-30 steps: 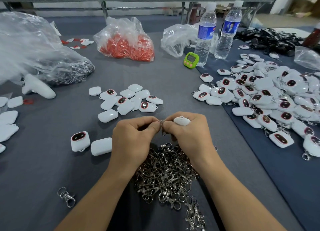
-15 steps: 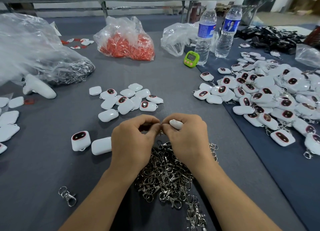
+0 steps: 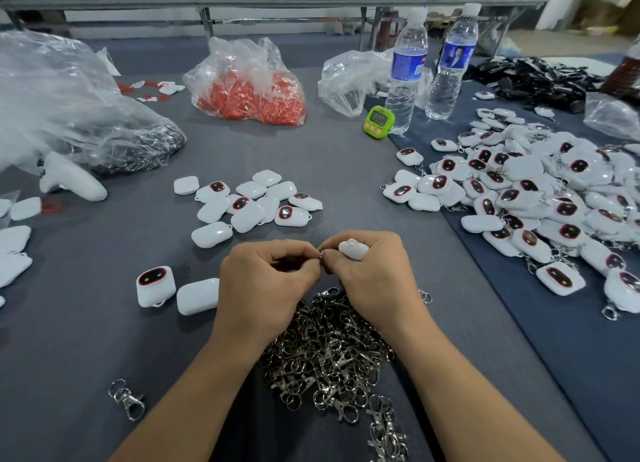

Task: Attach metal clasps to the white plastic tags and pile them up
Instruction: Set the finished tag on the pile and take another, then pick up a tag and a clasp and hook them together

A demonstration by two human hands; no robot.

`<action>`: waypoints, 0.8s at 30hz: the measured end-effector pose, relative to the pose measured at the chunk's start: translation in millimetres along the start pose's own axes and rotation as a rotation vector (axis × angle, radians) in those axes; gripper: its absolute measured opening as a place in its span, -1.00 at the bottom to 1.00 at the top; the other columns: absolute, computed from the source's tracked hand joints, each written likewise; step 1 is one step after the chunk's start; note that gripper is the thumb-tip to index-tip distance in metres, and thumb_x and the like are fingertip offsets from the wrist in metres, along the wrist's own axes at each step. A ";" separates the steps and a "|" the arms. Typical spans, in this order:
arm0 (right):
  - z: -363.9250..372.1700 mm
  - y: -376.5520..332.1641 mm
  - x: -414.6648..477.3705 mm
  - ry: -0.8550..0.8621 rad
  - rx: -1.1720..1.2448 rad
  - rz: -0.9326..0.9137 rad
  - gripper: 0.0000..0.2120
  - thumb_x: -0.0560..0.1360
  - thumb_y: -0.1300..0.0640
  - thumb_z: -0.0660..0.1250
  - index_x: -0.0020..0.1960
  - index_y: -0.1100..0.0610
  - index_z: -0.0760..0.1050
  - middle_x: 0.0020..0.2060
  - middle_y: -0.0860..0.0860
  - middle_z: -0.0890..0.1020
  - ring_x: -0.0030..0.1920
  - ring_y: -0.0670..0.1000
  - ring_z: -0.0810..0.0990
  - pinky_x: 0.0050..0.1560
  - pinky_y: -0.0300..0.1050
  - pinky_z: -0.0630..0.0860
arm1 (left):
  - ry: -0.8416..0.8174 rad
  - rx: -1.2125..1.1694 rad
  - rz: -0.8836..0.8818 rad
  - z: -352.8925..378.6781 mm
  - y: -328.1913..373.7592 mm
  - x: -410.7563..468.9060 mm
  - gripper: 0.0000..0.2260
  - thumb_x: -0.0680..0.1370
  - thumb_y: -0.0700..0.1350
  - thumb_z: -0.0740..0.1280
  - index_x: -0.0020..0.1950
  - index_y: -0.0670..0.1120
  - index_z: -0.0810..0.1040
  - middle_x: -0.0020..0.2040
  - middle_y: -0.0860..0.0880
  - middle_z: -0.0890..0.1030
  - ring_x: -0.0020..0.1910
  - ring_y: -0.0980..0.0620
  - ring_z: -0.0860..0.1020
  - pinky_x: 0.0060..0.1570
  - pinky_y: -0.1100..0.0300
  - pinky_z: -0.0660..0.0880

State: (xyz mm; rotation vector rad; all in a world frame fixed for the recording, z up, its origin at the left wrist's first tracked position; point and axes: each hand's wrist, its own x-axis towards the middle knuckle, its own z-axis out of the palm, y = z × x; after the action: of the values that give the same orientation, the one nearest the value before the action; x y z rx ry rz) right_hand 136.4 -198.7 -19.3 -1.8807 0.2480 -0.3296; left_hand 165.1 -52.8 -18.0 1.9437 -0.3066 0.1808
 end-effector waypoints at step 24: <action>-1.5 -3.3 0.7 -0.036 -0.059 -0.002 -0.83 0.44 0.16 0.44 -0.11 -0.13 0.64 -0.33 -0.14 0.68 -0.34 -0.16 0.59 -0.26 -0.20 0.51 | 0.223 0.123 -0.009 -11.6 -0.6 4.6 -0.95 0.33 0.02 0.40 -0.29 0.10 0.66 -0.48 0.19 0.56 -0.51 0.18 0.45 -0.46 0.32 0.33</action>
State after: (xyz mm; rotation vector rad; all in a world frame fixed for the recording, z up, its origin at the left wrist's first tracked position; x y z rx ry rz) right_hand 136.6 -199.2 -15.6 -1.9437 0.2337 -0.2930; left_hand 169.8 -42.5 -12.9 2.0236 -0.1416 0.4151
